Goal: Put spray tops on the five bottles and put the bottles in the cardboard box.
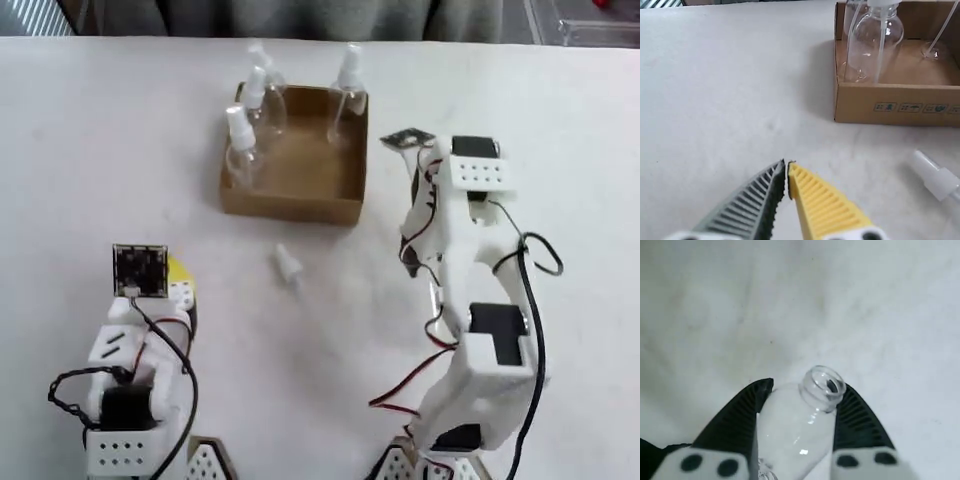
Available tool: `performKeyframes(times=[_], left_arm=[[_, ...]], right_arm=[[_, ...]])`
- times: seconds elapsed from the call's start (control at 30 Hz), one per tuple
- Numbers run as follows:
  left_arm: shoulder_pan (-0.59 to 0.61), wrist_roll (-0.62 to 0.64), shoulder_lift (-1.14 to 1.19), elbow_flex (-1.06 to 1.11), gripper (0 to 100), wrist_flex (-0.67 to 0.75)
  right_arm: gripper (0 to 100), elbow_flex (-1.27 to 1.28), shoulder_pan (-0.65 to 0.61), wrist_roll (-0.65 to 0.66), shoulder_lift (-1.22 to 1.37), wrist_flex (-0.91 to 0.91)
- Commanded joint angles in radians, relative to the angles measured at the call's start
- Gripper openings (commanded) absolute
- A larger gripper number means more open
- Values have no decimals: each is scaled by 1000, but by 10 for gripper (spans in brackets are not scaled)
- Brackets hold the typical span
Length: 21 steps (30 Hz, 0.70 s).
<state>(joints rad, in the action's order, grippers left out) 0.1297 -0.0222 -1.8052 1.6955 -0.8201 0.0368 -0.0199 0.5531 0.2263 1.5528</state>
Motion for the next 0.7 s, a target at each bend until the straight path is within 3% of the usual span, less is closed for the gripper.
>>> performKeyframes(times=[0.0, 0.23, 0.4, 0.67], left_arm=[[-12, -11, -12, -3, 24, -2], [-7, -11, -12, -3, 24, -2], [-7, -11, -12, -3, 24, -2], [-7, -11, -12, -3, 24, -2]], right_arm=[[20, 83, 10, 11, -94, -105], [39, 190, 18, -55, -82, -317], [222, 187, 27, -97, -58, -332], [241, 161, 22, -100, -53, -325]])
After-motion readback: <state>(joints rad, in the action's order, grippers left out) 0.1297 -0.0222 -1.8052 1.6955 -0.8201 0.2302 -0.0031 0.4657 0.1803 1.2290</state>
